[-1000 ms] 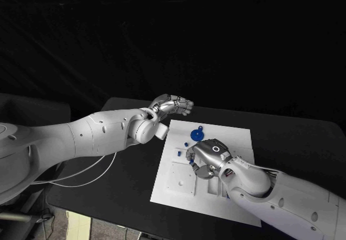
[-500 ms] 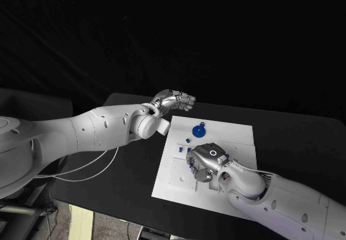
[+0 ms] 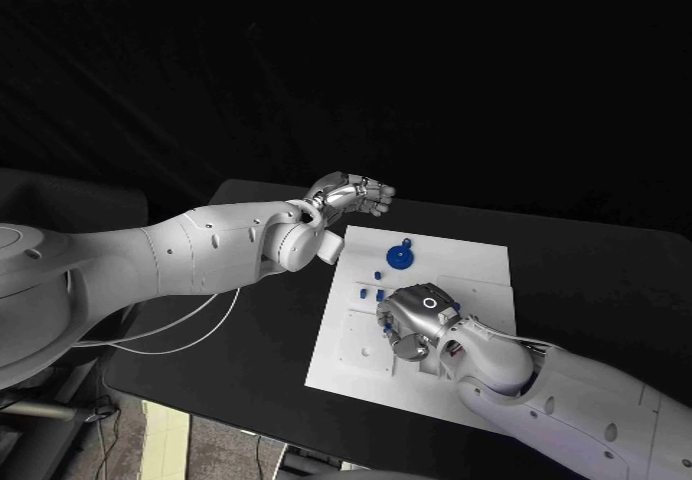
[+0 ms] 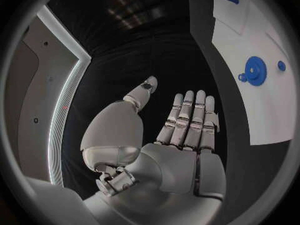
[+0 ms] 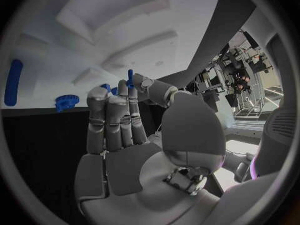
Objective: Assemble the parts on the task board
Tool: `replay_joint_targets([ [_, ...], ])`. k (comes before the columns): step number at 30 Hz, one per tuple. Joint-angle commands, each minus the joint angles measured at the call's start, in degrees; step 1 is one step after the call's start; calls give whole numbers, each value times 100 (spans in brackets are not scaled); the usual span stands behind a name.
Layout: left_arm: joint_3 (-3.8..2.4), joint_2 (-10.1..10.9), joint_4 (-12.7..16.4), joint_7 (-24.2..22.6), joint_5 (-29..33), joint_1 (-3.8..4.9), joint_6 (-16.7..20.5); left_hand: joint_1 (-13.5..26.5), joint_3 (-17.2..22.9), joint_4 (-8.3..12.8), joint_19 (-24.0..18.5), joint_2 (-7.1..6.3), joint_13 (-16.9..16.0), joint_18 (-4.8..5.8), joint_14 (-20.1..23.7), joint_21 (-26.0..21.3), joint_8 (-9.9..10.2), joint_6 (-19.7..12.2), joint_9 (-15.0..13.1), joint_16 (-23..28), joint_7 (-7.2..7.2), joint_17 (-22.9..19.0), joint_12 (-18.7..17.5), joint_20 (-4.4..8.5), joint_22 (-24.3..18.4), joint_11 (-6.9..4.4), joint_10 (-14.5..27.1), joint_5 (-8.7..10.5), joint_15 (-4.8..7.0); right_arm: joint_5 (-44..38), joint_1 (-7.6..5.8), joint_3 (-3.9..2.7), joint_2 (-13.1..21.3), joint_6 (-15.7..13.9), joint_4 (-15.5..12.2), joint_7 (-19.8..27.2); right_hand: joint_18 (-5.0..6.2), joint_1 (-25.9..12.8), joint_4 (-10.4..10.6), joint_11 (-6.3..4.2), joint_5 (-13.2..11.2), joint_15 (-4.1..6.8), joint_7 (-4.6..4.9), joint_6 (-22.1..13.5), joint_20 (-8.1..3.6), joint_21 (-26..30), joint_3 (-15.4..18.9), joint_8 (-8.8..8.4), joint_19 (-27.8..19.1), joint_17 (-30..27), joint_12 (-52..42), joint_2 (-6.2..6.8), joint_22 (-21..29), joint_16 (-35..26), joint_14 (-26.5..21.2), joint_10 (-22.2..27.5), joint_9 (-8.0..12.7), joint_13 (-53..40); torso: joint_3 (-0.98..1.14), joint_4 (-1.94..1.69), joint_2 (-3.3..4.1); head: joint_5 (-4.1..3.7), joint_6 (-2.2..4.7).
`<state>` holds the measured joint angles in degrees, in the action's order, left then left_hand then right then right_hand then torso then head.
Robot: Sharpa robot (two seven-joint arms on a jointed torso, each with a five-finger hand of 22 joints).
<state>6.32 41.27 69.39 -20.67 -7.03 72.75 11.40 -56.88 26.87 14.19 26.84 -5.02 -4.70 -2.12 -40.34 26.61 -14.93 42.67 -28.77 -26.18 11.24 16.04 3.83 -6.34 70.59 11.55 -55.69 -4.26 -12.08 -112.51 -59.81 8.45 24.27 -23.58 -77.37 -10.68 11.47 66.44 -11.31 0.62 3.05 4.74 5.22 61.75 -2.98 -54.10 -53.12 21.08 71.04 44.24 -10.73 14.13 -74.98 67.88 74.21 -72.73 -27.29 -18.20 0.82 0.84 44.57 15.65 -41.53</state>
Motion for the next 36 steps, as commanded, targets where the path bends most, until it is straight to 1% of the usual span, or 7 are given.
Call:
replay_joint_targets([
  [1,-6,-14,7,-81,40,15,-15,-34,-20,20,41,-16,7,-87,-39,-38,-25,49,5,0,51,9,27,9,5,-5,-27,28,6,-71,6,7,-3,100,-15,16,353,35,-8,65,-20,37,6,21,-36,-24,22,22,1,-9,15,-41,-105,-9,4,-386,-10,-12,1,1,-4,18,-31],
  [5,-6,-18,5,-79,40,15,-18,-32,-20,18,41,-14,9,-87,-37,-41,-28,53,5,2,49,10,25,9,5,-4,-26,29,5,-69,12,15,-22,111,-4,21,353,34,-11,65,-19,37,6,21,-37,-25,25,22,2,-9,17,-44,-105,-10,4,-387,-11,-13,4,-4,-4,19,-46],
  [10,-6,-21,4,-81,40,15,-21,-30,-21,17,41,-16,11,-86,-36,-43,-29,54,6,4,49,10,24,9,6,-4,-25,30,5,-64,18,25,-27,126,33,28,353,34,-15,65,-18,37,6,21,-37,-26,27,22,1,-10,18,-48,-105,-10,5,-388,-12,-15,0,1,-7,22,-50],
  [15,-6,-24,2,-80,40,15,-22,-30,-21,17,42,-16,13,-86,-36,-45,-29,54,6,5,49,11,24,9,6,-4,-25,31,5,-61,52,31,-31,129,36,29,353,32,-18,66,-17,37,6,21,-38,-27,30,21,1,-10,20,-52,-105,-11,5,-388,-12,-16,1,4,-6,20,-60],
  [22,-6,-28,-6,-76,40,15,-39,-29,-20,14,42,-10,17,-85,-34,-50,-34,61,6,8,46,12,22,9,7,-3,-25,31,4,-57,64,32,-42,153,42,34,353,29,-22,66,-17,36,7,20,-38,-28,33,21,0,-11,23,-59,-105,-13,6,-389,-13,-18,1,-3,-3,-1,-60],
  [27,-6,-35,-13,-76,40,15,-39,-27,-21,14,42,-10,19,-85,-33,-52,-36,63,6,9,45,12,21,8,7,-2,-24,31,4,-49,64,34,-35,168,53,35,353,27,-25,66,-16,36,7,20,-39,-28,36,20,0,-11,25,-62,-105,-14,6,-389,-13,-20,-1,5,-6,5,-71],
  [36,-6,-50,-24,-74,40,14,-49,-26,-22,13,42,-11,22,-84,-32,-56,-37,64,7,11,44,13,20,8,8,-2,-23,33,4,-107,64,35,-72,294,74,-36,353,24,-32,66,-15,36,8,19,-39,-30,40,18,-2,-12,29,-70,-104,-16,7,-390,-14,-23,0,0,-2,-2,-76],
])
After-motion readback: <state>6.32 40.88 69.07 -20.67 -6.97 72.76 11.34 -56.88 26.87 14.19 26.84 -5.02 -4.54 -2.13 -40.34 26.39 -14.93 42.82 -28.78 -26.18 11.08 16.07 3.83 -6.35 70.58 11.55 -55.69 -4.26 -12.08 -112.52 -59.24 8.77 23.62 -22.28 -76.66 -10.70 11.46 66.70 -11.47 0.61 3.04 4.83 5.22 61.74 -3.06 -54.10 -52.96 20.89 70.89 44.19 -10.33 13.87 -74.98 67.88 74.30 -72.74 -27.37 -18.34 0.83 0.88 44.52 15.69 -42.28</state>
